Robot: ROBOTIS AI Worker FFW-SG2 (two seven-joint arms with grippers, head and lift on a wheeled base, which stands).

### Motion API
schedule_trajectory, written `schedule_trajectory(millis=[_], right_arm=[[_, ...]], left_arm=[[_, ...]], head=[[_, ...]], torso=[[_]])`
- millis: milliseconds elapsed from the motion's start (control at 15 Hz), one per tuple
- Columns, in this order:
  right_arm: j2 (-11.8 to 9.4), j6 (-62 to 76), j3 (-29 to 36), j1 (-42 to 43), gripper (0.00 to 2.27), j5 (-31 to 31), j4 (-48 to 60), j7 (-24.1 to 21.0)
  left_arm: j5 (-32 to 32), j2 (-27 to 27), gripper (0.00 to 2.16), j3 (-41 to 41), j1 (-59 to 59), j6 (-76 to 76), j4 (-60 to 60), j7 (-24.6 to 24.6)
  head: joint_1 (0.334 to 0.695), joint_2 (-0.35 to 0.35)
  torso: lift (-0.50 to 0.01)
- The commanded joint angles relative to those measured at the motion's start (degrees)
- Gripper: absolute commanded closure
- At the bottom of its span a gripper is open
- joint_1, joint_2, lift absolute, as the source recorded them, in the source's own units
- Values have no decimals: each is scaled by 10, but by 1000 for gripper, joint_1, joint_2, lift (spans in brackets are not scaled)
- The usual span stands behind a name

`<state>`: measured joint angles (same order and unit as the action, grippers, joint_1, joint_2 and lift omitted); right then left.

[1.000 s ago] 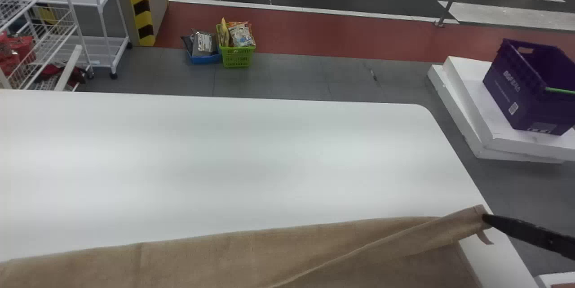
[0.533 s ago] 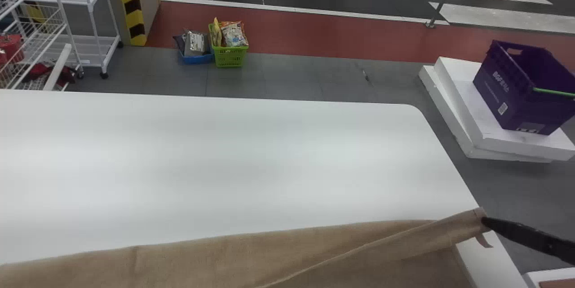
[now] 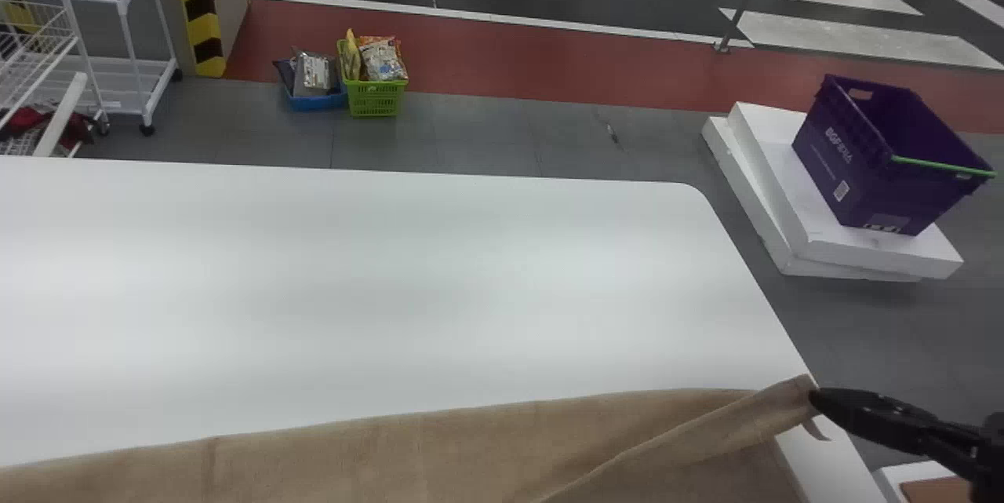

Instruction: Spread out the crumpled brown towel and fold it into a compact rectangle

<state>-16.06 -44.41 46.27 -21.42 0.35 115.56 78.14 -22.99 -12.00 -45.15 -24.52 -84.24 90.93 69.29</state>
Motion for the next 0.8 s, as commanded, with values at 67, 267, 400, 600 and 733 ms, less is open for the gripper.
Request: schedule_trajectory(millis=[67, 267, 400, 600, 733], right_arm=[[2, 44, -28, -10, 1099, 23, -11, 2], [3, 77, -43, -17, 1099, 34, -12, 2], [5, 100, -48, -21, 1099, 40, -12, 2], [5, 151, -55, -30, 1099, 61, -12, 2], [5, 188, -57, -38, 1092, 75, -17, 2]], left_arm=[[-5, 0, 1062, 6, 0, 0, -1, 0], [-5, 0, 1062, 6, 0, -4, -2, 1], [-5, 0, 1062, 5, 0, -4, -3, 1], [-6, 0, 1062, 5, 0, -4, -4, 2], [-9, 0, 1058, 6, 0, -4, -5, 2]], head=[[695, -251], [695, -235], [695, -224], [695, -209], [695, -207]], torso=[[-127], [-127], [-127], [-127], [-127]])
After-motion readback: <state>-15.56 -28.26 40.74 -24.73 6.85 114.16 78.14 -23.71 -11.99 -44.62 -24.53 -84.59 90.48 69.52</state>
